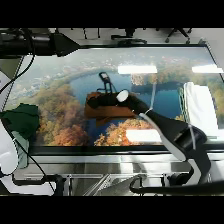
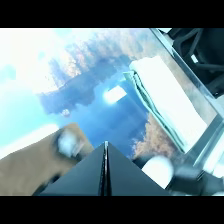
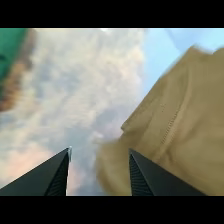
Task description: Fold the shirts.
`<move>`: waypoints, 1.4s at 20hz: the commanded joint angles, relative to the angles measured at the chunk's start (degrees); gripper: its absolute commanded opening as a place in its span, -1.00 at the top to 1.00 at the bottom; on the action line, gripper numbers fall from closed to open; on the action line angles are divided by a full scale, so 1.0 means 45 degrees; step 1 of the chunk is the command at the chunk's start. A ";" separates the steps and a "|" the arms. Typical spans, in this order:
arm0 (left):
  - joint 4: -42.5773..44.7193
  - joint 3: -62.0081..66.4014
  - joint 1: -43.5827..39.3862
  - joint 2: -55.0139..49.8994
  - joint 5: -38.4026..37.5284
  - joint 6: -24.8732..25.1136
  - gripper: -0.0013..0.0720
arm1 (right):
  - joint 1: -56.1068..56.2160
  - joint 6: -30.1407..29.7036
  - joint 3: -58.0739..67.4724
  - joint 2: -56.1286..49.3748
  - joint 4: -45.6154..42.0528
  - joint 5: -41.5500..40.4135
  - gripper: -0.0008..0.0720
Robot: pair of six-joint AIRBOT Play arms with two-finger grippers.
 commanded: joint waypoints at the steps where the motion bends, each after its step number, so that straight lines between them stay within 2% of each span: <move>1: -0.0053 -0.0665 0.0131 0.0345 0.0073 0.0787 0.92 | 0.0797 -0.0544 0.0010 -0.0753 -0.0063 -0.2181 -0.19; 4: -0.0058 -0.1569 0.0131 0.0355 0.0141 0.1078 0.92 | -0.0933 -0.0418 0.0010 0.0525 -0.0515 0.0092 -0.21; 5: -0.0063 -0.1749 0.0131 0.0355 0.0165 0.1224 0.92 | -0.1749 0.0301 0.0010 0.1001 -0.1059 0.1195 -0.23; 6: -0.0058 -0.1851 0.0131 0.0355 0.0180 0.1248 0.92 | -0.2574 0.1268 0.0010 0.1399 -0.1695 0.2225 -0.44; 7: -0.0053 -0.1880 0.0131 0.0355 0.0175 0.1273 0.92 | -0.3415 0.2229 0.0010 0.1734 -0.2458 0.3211 -0.79; 10: -0.0058 -0.1870 0.0131 0.0359 0.0170 0.1341 0.92 | -0.5824 0.4979 0.0005 0.2254 -0.4770 0.6212 -0.82; 12: -0.0058 -0.1870 0.0131 0.0359 0.0112 0.1341 0.92 | -0.6742 0.5625 -0.0238 0.2157 -0.5620 0.7499 -0.82; 18: -0.0063 -0.1875 0.0131 0.0355 0.0063 0.1331 0.92 | -0.7048 0.5348 -0.1438 0.0981 -0.5430 0.7538 -0.82; 23: -0.0068 -0.1875 0.0126 0.0355 -0.0058 0.1331 0.92 | -0.7048 0.3832 -0.1433 -0.0243 -0.2730 0.7533 -0.82; 25: -0.0068 -0.1875 0.0131 0.0355 -0.0058 0.1331 0.92 | -0.7048 0.2924 -0.1433 -0.0568 -0.0947 0.7538 -0.79; 26: -0.0063 -0.1875 0.0131 0.0355 -0.0058 0.1331 0.92 | -0.7048 0.2244 -0.1433 -0.0661 0.0068 0.7558 -0.31; 27: -0.0068 -0.1875 0.0131 0.0355 -0.0058 0.1326 0.92 | -0.7053 0.1462 -0.1428 -0.0661 0.1015 0.7606 0.34; 28: -0.0068 -0.1875 0.0126 0.0355 -0.0063 0.1321 0.92 | -0.7062 0.0865 -0.1404 -0.0617 0.2001 0.7723 0.74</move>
